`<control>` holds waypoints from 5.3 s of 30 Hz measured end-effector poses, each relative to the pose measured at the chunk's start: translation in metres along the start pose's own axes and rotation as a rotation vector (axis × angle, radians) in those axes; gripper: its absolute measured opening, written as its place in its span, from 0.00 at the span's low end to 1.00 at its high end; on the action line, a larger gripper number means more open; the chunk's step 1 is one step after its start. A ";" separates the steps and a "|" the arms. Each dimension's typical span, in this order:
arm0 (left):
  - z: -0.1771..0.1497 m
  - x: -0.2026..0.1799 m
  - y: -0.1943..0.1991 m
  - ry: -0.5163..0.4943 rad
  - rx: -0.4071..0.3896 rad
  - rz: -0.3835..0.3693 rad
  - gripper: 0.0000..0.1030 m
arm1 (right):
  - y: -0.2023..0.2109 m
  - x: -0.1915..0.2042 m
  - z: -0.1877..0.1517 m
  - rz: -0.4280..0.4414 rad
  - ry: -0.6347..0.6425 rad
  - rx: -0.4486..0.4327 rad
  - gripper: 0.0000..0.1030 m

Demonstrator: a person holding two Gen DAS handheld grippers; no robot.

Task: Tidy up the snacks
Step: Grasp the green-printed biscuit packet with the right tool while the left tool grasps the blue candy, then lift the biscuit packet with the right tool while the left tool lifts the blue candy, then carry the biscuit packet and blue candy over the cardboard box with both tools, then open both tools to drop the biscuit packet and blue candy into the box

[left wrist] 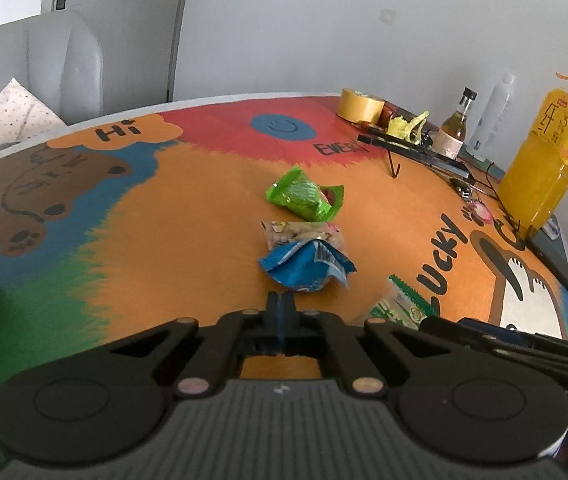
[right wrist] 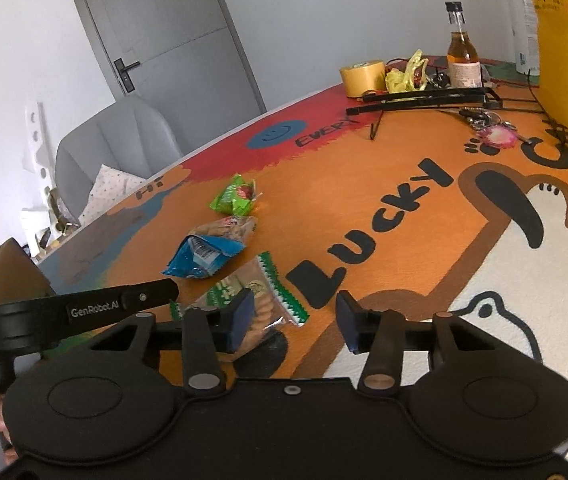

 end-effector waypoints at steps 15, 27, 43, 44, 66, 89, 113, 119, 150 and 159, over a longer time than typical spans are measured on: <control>0.017 0.007 0.008 0.008 -0.041 0.044 0.52 | -0.013 0.030 -0.011 0.044 0.169 -0.010 0.58; 0.011 -0.019 -0.017 -0.031 -0.046 0.032 0.78 | -0.008 -0.001 -0.002 -0.001 0.099 -0.035 0.49; 0.002 -0.022 -0.035 -0.058 -0.073 0.093 0.41 | -0.007 -0.016 0.002 -0.057 0.089 -0.037 0.64; 0.003 -0.020 -0.034 -0.048 -0.070 0.088 0.38 | -0.007 -0.015 0.002 -0.051 0.091 -0.035 0.67; 0.010 0.019 0.014 0.029 -0.084 0.128 0.34 | -0.038 0.005 0.000 -0.098 0.261 0.010 1.00; 0.024 0.044 0.091 0.035 -0.158 0.169 0.34 | -0.003 0.033 0.004 -0.049 0.279 -0.053 0.55; 0.043 0.094 0.190 0.068 -0.268 0.244 0.34 | 0.065 0.130 0.022 0.108 0.310 -0.162 0.55; 0.047 0.122 0.214 0.070 -0.288 0.286 0.34 | 0.068 0.161 0.020 0.170 0.306 -0.167 0.55; 0.067 0.213 0.211 0.099 -0.270 0.318 0.36 | 0.035 0.271 0.020 0.353 0.347 -0.141 0.55; 0.064 0.227 0.194 0.119 -0.253 0.354 0.67 | 0.016 0.279 0.011 0.352 0.350 -0.108 0.55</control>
Point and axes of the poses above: each gripper's, at about its wrist camera, not at the fingertips, and y roughly against the way its jaws point, x to its left, z to its top, the point moved 4 cm from there along -y, roughly the way its jaws point, and after that the axes turned 13 degrees about -x, right-handed, at the moved point
